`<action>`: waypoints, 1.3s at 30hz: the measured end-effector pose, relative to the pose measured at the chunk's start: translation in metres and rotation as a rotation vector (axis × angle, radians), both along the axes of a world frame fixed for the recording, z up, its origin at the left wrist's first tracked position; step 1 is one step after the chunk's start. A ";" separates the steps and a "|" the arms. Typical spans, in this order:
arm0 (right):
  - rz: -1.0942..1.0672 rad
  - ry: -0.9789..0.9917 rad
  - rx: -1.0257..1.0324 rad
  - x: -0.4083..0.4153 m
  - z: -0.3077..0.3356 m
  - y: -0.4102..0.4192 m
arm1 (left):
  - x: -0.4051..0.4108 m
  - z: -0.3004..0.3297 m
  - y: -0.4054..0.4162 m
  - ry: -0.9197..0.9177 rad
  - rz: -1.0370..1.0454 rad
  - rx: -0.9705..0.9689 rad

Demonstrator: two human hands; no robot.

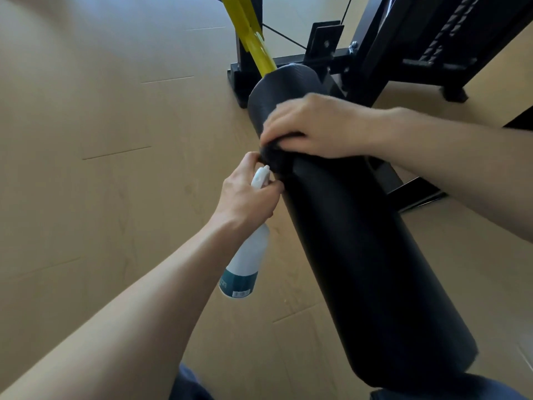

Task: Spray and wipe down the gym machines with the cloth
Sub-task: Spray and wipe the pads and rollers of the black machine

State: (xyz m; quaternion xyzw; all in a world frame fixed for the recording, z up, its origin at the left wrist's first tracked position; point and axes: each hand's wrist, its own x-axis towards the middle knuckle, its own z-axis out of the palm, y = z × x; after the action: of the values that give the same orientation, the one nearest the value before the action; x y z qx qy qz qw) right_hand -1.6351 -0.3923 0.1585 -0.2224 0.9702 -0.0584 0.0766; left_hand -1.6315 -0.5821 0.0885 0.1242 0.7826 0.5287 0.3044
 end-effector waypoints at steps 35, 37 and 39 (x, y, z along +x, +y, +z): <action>-0.691 0.263 -0.456 0.199 -0.018 -0.036 | 0.003 -0.003 0.012 0.076 -0.036 -0.236; -0.631 0.271 -0.417 0.163 -0.019 -0.028 | 0.004 -0.003 0.013 0.067 -0.036 -0.242; -0.575 0.282 -0.372 0.118 -0.020 -0.018 | 0.007 0.000 0.011 0.077 -0.018 -0.242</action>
State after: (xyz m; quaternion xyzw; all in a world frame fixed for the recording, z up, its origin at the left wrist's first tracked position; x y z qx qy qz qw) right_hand -1.5176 -0.4104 0.1388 0.0435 0.9668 -0.2215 -0.1193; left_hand -1.6247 -0.5709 0.0884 0.1137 0.8508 0.4224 0.2913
